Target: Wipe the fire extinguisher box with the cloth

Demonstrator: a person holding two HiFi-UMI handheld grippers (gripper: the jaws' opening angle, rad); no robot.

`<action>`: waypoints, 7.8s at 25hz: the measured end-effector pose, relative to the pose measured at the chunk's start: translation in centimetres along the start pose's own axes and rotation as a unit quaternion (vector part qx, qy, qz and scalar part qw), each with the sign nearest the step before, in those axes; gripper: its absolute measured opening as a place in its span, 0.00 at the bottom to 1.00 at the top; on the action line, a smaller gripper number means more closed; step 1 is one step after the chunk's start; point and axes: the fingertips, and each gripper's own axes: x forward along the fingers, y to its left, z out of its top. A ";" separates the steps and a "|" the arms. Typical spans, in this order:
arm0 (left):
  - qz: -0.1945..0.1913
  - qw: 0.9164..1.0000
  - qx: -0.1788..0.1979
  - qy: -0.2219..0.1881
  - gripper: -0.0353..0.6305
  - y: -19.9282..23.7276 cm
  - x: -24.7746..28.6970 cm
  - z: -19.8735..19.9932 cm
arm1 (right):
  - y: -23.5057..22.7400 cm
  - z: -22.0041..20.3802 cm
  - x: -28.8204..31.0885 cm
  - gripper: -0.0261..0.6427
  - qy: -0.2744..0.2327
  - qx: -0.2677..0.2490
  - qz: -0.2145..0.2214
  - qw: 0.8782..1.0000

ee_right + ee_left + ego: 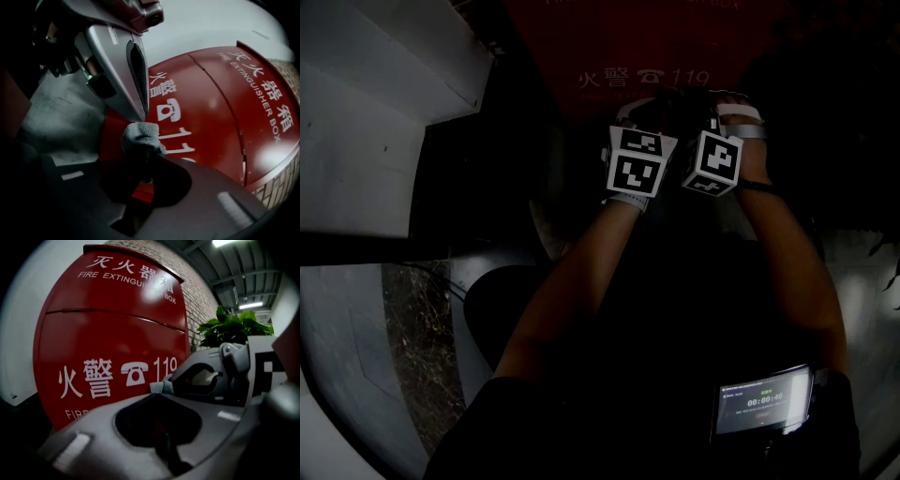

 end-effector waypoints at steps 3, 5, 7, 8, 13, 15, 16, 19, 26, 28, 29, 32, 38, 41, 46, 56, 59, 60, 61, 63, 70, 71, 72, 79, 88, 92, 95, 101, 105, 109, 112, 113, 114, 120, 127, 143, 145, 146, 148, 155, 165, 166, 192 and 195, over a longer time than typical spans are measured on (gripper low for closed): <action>-0.005 1.000 0.001 0.016 0.06 -0.4 0.7 -1.6 | 2.1 -0.3 1.0 0.09 0.005 -0.003 0.024 1.000; -0.007 1.000 0.001 0.027 0.06 -0.4 1.1 -2.6 | 3.5 -0.4 1.7 0.09 0.006 0.003 0.041 0.999; -0.007 0.999 -0.001 0.038 0.06 -0.1 1.4 -3.7 | 4.6 -0.5 2.3 0.09 0.007 0.005 0.054 0.999; -0.006 0.999 -0.004 0.045 0.06 0.1 1.6 -4.3 | 5.1 -0.5 2.5 0.09 0.007 0.004 0.056 0.998; -0.003 0.997 -0.024 0.072 0.06 0.9 2.1 -6.9 | 7.3 -0.3 3.6 0.09 0.007 0.008 0.075 0.997; -0.004 0.996 -0.030 0.078 0.06 0.9 2.4 -7.4 | 8.2 -0.3 4.1 0.09 0.009 0.005 0.085 0.996; -0.005 0.996 -0.032 0.079 0.06 0.8 2.5 -7.6 | 8.6 -0.4 4.3 0.09 0.010 0.004 0.091 0.996; -0.010 0.996 -0.032 0.083 0.06 0.6 2.8 -7.8 | 9.9 -0.5 4.9 0.09 0.008 0.011 0.113 0.994; -0.014 0.996 -0.032 0.086 0.06 0.5 2.7 -7.6 | 12.4 -1.2 5.6 0.09 0.006 0.026 0.148 0.989; -0.013 0.996 -0.032 0.083 0.06 0.5 2.3 -7.2 | 12.4 -0.5 5.2 0.09 -0.003 0.022 0.150 0.988; -0.013 0.996 -0.031 0.080 0.06 0.5 2.0 -6.8 | 12.2 0.0 4.8 0.09 -0.010 0.019 0.147 0.989; -0.017 0.997 -0.030 0.067 0.06 0.1 1.2 -5.4 | 10.5 1.6 3.4 0.09 -0.026 0.020 0.124 0.992; -0.031 0.999 -0.039 0.019 0.06 -1.3 -1.6 0.0 | 4.4 2.5 -1.1 0.09 -0.036 0.060 0.059 0.996; -0.029 0.999 -0.026 -0.025 0.06 -1.7 -2.5 4.8 | -1.9 0.8 -3.7 0.09 -0.032 0.060 -0.011 0.998; -0.061 0.992 -0.053 -0.093 0.06 -3.7 -5.3 14.1 | -15.2 -1.2 -10.3 0.09 -0.045 0.075 -0.140 0.986; -0.062 0.980 -0.012 -0.191 0.06 -5.8 -9.1 28.1 | -30.4 -1.8 -17.9 0.09 -0.034 0.039 -0.247 0.968; -0.051 0.979 0.012 -0.199 0.06 -5.9 -9.6 28.5 | -30.6 -2.0 -17.1 0.09 -0.027 0.036 -0.239 0.970; -0.045 0.978 0.024 -0.201 0.06 -5.9 -9.6 28.1 | -30.3 -2.1 -16.8 0.09 -0.025 0.037 -0.238 0.970; -0.036 0.978 0.038 -0.202 0.06 -5.8 -9.4 27.6 | -29.9 -2.2 -16.6 0.09 -0.025 0.037 -0.236 0.971; -0.027 0.979 0.055 -0.197 0.06 -5.5 -8.8 26.2 | -28.9 -2.3 -16.0 0.09 -0.024 0.037 -0.231 0.972; -0.049 0.987 0.013 -0.153 0.06 -5.1 -6.2 21.6 | -24.1 -2.7 -13.3 0.09 -0.024 0.046 -0.200 0.978; -0.049 0.988 0.010 -0.148 0.06 -5.0 -5.9 21.0 | -23.3 -2.8 -12.9 0.09 -0.025 0.046 -0.197 0.979; -0.049 0.988 0.008 -0.145 0.06 -4.9 -5.7 20.5 | -22.6 -2.9 -12.6 0.09 -0.025 0.045 -0.195 0.979; -0.046 0.992 -0.008 -0.120 0.06 -4.1 -4.1 16.8 | -18.0 -3.5 -10.4 0.09 -0.022 0.041 -0.169 0.984; -0.055 0.994 -0.037 -0.088 0.06 -4.4 -1.9 11.3 | -10.2 -4.7 -6.3 0.09 -0.017 0.050 -0.100 0.994; -0.058 0.995 -0.045 -0.068 0.06 -4.2 -1.1 8.9 | -7.7 -4.7 -4.9 0.09 -0.016 0.040 -0.081 0.996; -0.062 0.995 -0.049 -0.057 0.06 -4.3 -0.3 7.5 | -6.1 -4.8 -3.9 0.09 -0.016 0.043 -0.067 0.997; -0.056 0.996 -0.049 -0.039 0.06 -3.8 1.1 4.7 | -1.7 -4.9 -1.4 0.09 -0.010 0.027 -0.021 0.999; -0.057 0.997 -0.054 -0.021 0.06 -3.9 1.6 2.5 | 1.1 -5.1 -0.4 0.09 -0.006 0.018 0.012 1.000; -0.055 0.997 -0.062 -0.002 0.06 -3.8 2.2 0.3 | 3.7 -5.2 1.0 0.09 -0.002 0.008 0.041 0.999; -0.056 0.997 -0.056 0.011 0.06 -4.0 2.7 -1.2 | 5.2 -5.3 1.7 0.09 0.001 -0.011 0.050 0.999; -0.054 0.997 -0.052 0.016 0.06 -3.9 2.9 -1.7 | 5.6 -5.3 1.9 0.09 0.001 -0.016 0.051 0.999; -0.050 0.997 -0.048 0.019 0.06 -3.8 3.1 -2.3 | 6.1 -5.3 2.1 0.09 0.001 -0.020 0.055 0.998; -0.048 0.997 -0.047 0.036 0.06 -3.8 3.8 -4.1 | 8.8 -5.6 3.3 0.09 0.006 -0.029 0.088 0.996; -0.058 0.995 -0.068 0.042 0.06 -4.0 4.0 -4.2 | 12.2 -6.5 4.6 0.09 0.019 -0.053 0.124 0.991; -0.045 0.997 -0.066 -0.019 0.06 -1.8 -1.5 2.1 | 3.0 -0.2 -3.0 0.09 -0.132 0.280 0.146 0.940; -0.048 0.996 -0.054 -0.042 0.06 -1.1 -3.3 4.6 | -0.2 0.9 -5.2 0.09 -0.176 0.356 0.136 0.908; -0.052 0.996 -0.046 -0.054 0.06 -0.9 -4.5 5.7 | -1.6 1.4 -6.5 0.09 -0.194 0.385 0.130 0.893; -0.062 0.995 -0.028 -0.075 0.06 -0.7 -7.2 7.7 | -4.2 2.3 -9.3 0.09 -0.227 0.431 0.115 0.866; -0.129 0.982 -0.023 -0.135 0.06 0.3 -15.0 8.6 | -7.8 5.3 -15.9 0.09 -0.334 0.542 0.073 0.768; -0.157 0.976 0.025 -0.151 0.06 -0.6 -14.2 6.4 | -4.7 7.3 -15.1 0.09 -0.357 0.515 0.055 0.778; -0.160 0.976 0.020 -0.146 0.06 -0.8 -14.0 6.0 | -4.4 7.6 -15.3 0.09 -0.359 0.508 0.056 0.781; -0.153 0.978 0.004 -0.140 0.06 -0.6 -14.2 5.3 | -4.4 6.7 -15.7 0.09 -0.354 0.517 0.026 0.779; -0.153 0.978 0.005 -0.141 0.06 -0.6 -14.2 5.3 | -4.4 6.8 -15.7 0.09 -0.352 0.512 0.026 0.783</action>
